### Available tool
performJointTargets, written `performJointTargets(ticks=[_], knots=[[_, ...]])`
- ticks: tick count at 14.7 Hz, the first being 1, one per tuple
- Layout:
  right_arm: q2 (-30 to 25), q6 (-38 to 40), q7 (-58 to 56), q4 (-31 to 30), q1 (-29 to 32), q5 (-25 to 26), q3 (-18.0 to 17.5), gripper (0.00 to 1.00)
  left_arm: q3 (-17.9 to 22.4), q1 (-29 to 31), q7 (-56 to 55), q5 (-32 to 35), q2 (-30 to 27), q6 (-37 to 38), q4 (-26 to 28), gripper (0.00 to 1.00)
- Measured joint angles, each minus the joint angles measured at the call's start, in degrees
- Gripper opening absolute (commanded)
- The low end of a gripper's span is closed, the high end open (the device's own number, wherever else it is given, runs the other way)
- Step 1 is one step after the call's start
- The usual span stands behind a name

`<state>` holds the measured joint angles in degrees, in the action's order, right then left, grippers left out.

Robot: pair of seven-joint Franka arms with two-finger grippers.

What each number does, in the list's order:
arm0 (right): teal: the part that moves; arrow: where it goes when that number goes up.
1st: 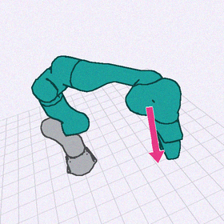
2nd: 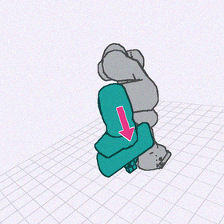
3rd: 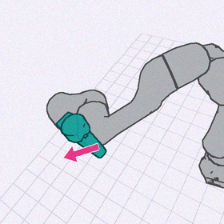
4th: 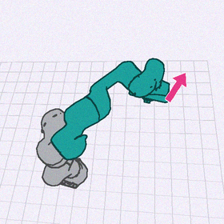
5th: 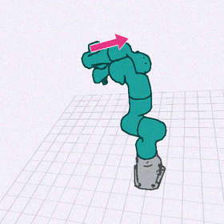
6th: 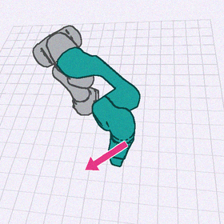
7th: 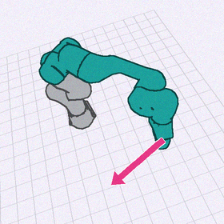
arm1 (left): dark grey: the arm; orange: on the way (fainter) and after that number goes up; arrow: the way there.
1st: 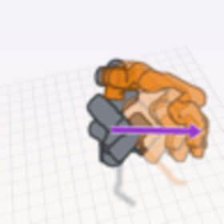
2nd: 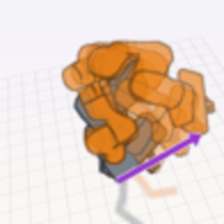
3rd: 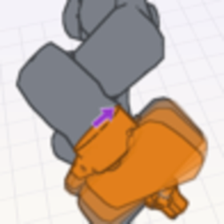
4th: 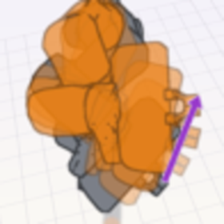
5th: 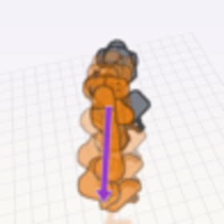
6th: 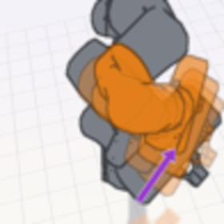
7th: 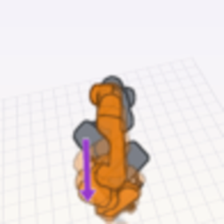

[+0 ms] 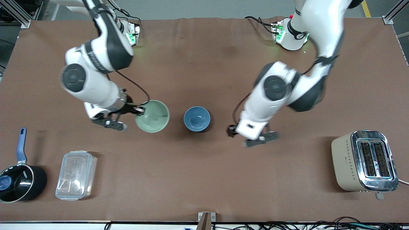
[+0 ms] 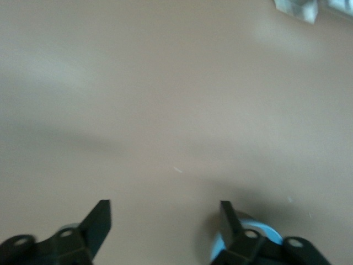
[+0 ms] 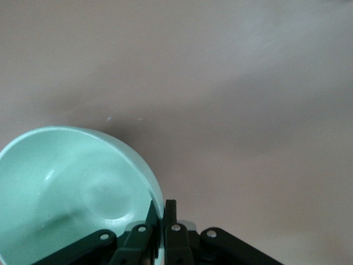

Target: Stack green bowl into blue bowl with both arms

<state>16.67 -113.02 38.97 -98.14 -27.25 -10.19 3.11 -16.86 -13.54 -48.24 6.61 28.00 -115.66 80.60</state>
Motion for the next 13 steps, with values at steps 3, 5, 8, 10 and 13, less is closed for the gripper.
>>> performJointTargets(ticks=[3, 5, 8, 10, 13], knots=[[4.25, -6.05, 8.73, 0.02, -6.80, 0.00, -0.02, 0.00, -0.09, 8.33, 9.48, 0.05, -7.28, 6.73, 0.31, 1.00], [7.17, -9.85, 12.73, 0.04, -9.82, 0.00, 0.02, 0.00, -0.12, 12.12, 15.90, 0.05, -10.77, 11.74, 0.45, 1.00], [11.00, -13.07, 16.36, 0.05, -12.83, 0.00, 0.10, 0.00, -0.15, 15.97, 24.29, 0.05, -15.28, 19.15, 0.60, 1.00], [12.49, -13.60, 16.89, 0.07, -13.75, 0.01, 0.14, 0.00, -0.14, 17.11, 28.50, 0.04, -17.99, 22.80, 0.69, 1.00], [13.04, -13.64, 16.90, 0.06, -14.04, 0.01, 0.19, 0.00, 2.68, 16.21, 34.42, -1.14, -22.20, 24.61, 2.74, 1.00]])
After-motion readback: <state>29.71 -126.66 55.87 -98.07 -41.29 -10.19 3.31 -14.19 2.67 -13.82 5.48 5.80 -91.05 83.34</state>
